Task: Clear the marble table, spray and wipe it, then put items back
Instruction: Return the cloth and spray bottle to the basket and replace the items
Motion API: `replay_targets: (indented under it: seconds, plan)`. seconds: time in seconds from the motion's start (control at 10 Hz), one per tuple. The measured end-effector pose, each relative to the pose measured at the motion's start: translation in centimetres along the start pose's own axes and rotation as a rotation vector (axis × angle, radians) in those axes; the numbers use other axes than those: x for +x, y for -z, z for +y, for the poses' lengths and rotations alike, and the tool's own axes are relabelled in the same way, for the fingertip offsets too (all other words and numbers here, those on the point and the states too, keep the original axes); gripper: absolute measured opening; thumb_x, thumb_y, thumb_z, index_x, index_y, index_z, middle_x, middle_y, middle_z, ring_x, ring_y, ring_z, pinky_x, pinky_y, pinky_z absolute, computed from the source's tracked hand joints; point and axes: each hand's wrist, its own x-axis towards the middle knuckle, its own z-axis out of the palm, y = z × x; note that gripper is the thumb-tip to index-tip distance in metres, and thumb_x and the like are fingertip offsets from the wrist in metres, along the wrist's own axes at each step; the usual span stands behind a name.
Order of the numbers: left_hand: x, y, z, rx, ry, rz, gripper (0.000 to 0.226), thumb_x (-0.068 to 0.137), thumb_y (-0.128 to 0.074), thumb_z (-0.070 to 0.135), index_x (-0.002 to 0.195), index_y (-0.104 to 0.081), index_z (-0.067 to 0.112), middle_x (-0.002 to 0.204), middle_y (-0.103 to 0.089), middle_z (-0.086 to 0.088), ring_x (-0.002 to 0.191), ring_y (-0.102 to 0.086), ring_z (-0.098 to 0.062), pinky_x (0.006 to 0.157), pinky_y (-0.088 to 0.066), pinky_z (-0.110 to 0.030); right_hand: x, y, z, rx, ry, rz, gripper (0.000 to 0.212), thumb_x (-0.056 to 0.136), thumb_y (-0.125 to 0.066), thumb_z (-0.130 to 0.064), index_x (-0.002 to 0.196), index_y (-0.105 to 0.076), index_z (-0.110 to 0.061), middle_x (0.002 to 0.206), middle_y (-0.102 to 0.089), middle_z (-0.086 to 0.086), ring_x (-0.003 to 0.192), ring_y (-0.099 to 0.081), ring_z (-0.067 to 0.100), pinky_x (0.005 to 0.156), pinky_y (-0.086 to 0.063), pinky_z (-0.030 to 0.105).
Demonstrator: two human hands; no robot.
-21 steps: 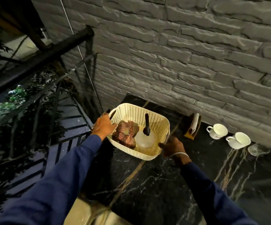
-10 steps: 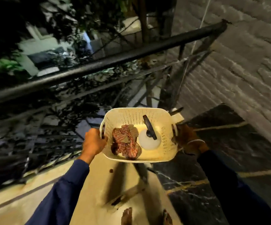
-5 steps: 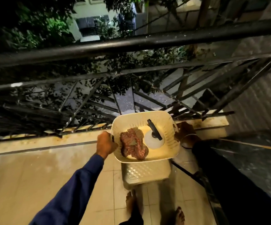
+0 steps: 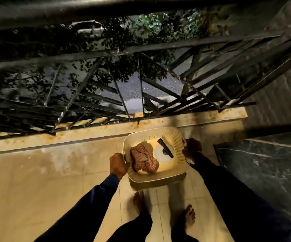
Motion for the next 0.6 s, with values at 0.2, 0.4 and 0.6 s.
replay_targets:
  seconds: [0.2,0.4,0.6]
  plan:
    - [1.0,-0.3,0.1,0.007,-0.023,-0.001,0.022,0.073,-0.075,0.023,0.076,-0.071,0.001,0.080,-0.071,-0.019,0.076,-0.065,-0.039,0.068,-0.050,-0.037,-0.7,-0.2,0.4,-0.009,-0.020,0.004,0.046,0.077,-0.071,-0.031,0.114,-0.063,-0.006,0.114,-0.067,0.014,0.108,-0.063,0.031,0.089,-0.051,0.035]
    - [0.8,-0.8,0.0,-0.011,0.020,0.000,0.023,0.072,-0.075,0.018,0.086,-0.069,0.001,0.088,-0.071,-0.020,0.083,-0.065,-0.039,0.071,-0.051,-0.039,-1.6,-0.6,0.1,0.015,-0.041,0.014,0.050,0.075,-0.076,-0.026,0.117,-0.057,-0.007,0.117,-0.064,0.014,0.110,-0.061,0.031,0.092,-0.052,0.037]
    - [-0.1,0.1,1.4,-0.076,0.017,0.059,0.085,0.075,-0.077,0.031,0.137,-0.031,-0.004,0.102,-0.069,-0.020,0.093,-0.065,-0.041,0.073,-0.052,-0.039,-2.9,0.0,0.4,0.048,-0.044,-0.086,0.048,0.083,-0.068,-0.030,0.122,-0.050,-0.008,0.124,-0.058,0.015,0.115,-0.057,0.032,0.094,-0.050,0.039]
